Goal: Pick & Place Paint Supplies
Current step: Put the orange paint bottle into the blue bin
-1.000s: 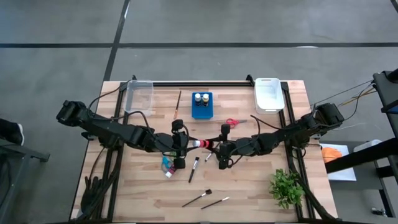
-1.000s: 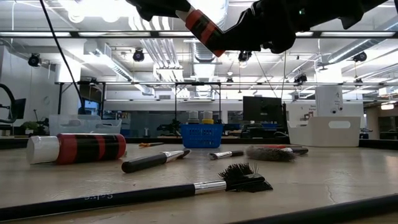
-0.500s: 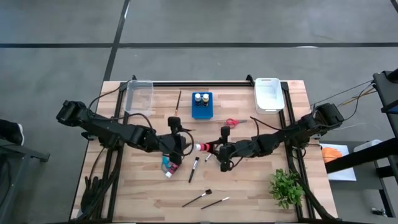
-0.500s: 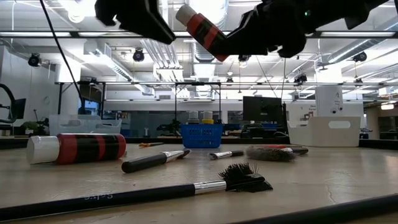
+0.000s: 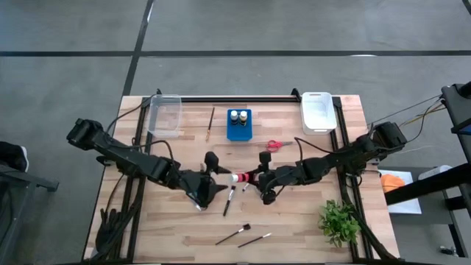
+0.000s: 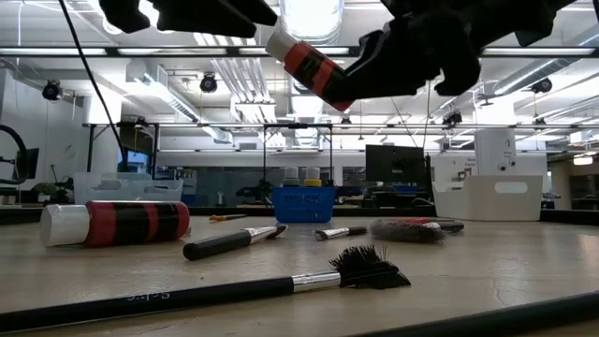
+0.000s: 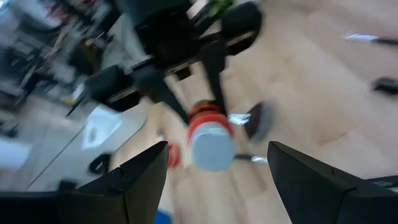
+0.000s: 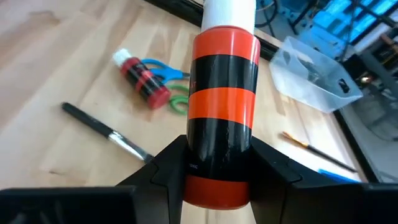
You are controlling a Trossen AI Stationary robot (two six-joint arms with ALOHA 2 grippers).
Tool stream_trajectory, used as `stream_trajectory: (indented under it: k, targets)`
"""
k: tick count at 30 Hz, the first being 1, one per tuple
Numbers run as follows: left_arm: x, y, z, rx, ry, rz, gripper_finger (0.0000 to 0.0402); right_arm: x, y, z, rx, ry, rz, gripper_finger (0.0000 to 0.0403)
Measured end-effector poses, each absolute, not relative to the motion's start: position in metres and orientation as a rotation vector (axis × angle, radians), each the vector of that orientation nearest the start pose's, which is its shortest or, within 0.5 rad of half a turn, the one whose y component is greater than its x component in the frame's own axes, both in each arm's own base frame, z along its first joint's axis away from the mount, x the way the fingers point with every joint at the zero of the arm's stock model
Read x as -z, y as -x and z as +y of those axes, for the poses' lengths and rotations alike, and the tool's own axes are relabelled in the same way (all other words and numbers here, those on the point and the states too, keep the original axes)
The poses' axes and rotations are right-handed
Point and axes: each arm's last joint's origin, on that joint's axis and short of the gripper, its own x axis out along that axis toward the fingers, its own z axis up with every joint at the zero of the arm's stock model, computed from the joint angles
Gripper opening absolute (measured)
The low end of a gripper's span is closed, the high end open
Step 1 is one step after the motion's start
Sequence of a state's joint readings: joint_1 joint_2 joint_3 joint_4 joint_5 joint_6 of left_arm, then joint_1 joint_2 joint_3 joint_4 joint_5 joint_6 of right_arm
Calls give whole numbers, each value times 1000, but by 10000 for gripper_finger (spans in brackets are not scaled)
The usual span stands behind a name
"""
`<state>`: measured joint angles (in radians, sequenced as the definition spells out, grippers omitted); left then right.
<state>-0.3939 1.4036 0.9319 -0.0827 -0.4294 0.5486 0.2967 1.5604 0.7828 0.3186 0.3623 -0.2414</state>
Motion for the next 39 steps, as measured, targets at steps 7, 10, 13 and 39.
stream_trajectory:
  k: [7, 10, 13, 39]
  targets:
    - [-255, -283, -106, 146, -764, 487, 282, -208, -314, 87, -28, 353, 445, 124]
    - [-257, -284, -106, 143, -767, 469, 282, -209, -314, 87, -33, 352, 442, 124]
    - [-257, -284, -106, 142, -766, 466, 280, -209, -314, 87, -31, 351, 442, 124]
    - [-248, -284, -103, 119, -778, 398, 175, -211, -315, 87, -39, 343, 422, 124]
